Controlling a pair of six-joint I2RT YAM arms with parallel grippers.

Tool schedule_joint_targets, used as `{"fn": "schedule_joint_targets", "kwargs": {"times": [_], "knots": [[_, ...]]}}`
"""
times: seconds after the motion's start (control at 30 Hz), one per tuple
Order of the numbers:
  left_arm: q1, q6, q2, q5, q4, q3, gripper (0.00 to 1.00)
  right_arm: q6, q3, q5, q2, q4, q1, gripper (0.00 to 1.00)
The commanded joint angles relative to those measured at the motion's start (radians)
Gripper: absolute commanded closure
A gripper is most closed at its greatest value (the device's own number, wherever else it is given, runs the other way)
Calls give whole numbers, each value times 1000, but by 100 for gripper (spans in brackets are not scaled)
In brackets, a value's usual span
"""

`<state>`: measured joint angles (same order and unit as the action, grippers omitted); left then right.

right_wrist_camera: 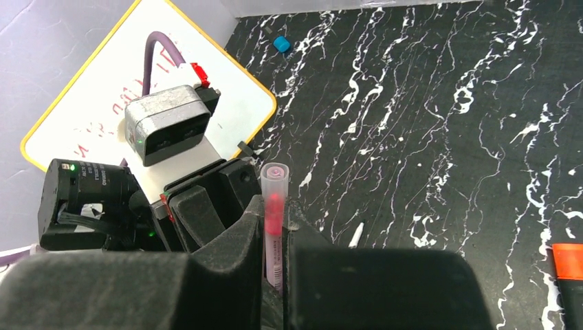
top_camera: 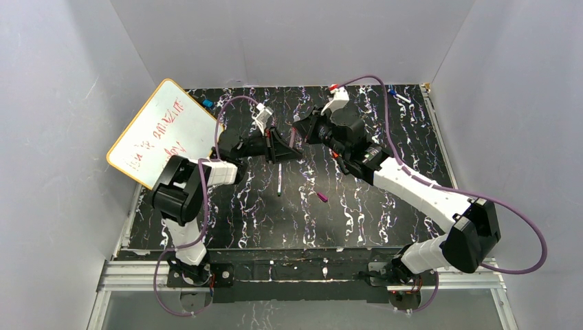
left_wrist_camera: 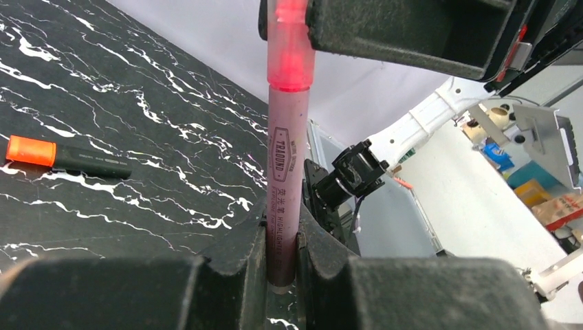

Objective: Insert the pens into the pen caps

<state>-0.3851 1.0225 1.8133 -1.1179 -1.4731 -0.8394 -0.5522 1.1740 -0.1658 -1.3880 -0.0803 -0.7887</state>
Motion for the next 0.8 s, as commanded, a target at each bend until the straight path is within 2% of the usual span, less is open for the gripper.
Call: {"fn": "schedule_joint_targets", "kwargs": {"times": [0.0,0.13,0.3,0.4,0.43,0.5,0.63,0.77], "knots": [[40,-75,13,167,44,-130,100,11,-46,201,-1,203,-100,99],[38,-172,2,169,49,-126,100,24,-29,210,-16,215,-109,99],[34,-535,-136,282,165,1,100,46,-25,203,-13,228,-112,99],[31,-641,-185,306,269,1,100,47,-17,216,-25,227,-112,97],[28,-659,-187,311,292,-5,100,50,-12,218,-27,229,-112,91],[26,-664,-179,310,312,-16,100,59,-5,218,-29,232,-112,69],[22,-662,-169,303,325,-26,100,66,-6,204,-24,233,-112,49],[14,-676,-167,300,348,-23,100,63,-23,187,-7,213,-112,25]]}}
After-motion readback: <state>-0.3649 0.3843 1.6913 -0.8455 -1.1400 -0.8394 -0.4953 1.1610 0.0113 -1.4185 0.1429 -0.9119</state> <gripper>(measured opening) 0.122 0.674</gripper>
